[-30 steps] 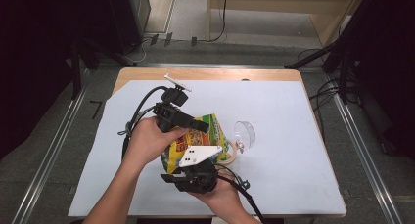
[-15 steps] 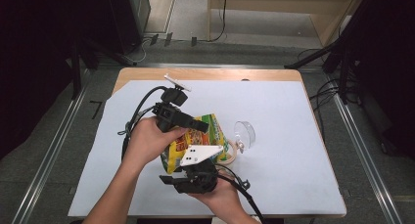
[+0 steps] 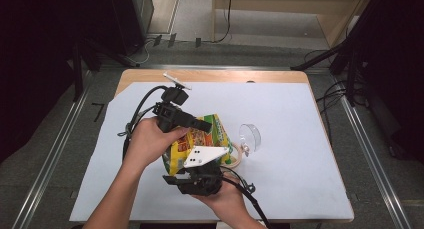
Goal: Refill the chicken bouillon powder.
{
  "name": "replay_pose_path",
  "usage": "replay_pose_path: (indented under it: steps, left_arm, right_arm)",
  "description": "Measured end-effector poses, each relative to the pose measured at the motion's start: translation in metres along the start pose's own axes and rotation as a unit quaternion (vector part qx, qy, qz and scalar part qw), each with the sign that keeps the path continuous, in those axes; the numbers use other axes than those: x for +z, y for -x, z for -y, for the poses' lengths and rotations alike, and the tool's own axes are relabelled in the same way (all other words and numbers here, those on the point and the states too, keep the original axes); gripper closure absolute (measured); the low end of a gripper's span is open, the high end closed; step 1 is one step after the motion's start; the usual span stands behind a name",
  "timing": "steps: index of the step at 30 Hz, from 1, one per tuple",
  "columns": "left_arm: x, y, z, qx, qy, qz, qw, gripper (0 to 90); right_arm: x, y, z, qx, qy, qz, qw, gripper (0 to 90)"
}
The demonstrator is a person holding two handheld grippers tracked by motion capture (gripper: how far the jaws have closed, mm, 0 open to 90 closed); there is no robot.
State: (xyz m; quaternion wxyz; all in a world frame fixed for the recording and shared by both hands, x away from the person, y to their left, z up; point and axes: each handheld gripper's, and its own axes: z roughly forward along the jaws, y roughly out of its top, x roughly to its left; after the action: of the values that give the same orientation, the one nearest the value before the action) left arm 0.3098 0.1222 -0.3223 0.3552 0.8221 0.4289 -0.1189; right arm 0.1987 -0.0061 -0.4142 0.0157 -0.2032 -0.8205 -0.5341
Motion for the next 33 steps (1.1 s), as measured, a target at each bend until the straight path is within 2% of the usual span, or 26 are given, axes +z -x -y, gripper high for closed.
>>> replay_pose_path:
  steps: [7,13,19,27,33]
  left_arm:
    - [0.004,0.001,0.001,0.007,-0.009,-0.013,0.9999,69.1]
    - [0.005,0.002,0.001,0.010,-0.002,-0.020,0.9998,71.8]
    - [0.006,-0.007,-0.006,-0.006,0.001,-0.010,0.9999,71.4]
    - [0.009,-0.013,-0.012,-0.005,-0.002,-0.005,1.0000,71.5]
    - [0.008,-0.017,-0.011,-0.012,0.007,-0.001,0.9999,71.7]
  right_arm:
    - [0.004,0.000,0.004,0.010,-0.002,-0.005,0.9999,70.3]
    - [0.004,0.001,0.005,0.010,-0.001,-0.005,0.9999,71.1]
    - [0.004,0.006,0.001,0.011,-0.001,-0.007,0.9999,71.9]
    - [0.007,0.015,-0.001,0.020,-0.006,-0.009,0.9997,72.3]
    - [0.010,0.017,-0.005,0.018,-0.011,-0.009,0.9997,72.5]
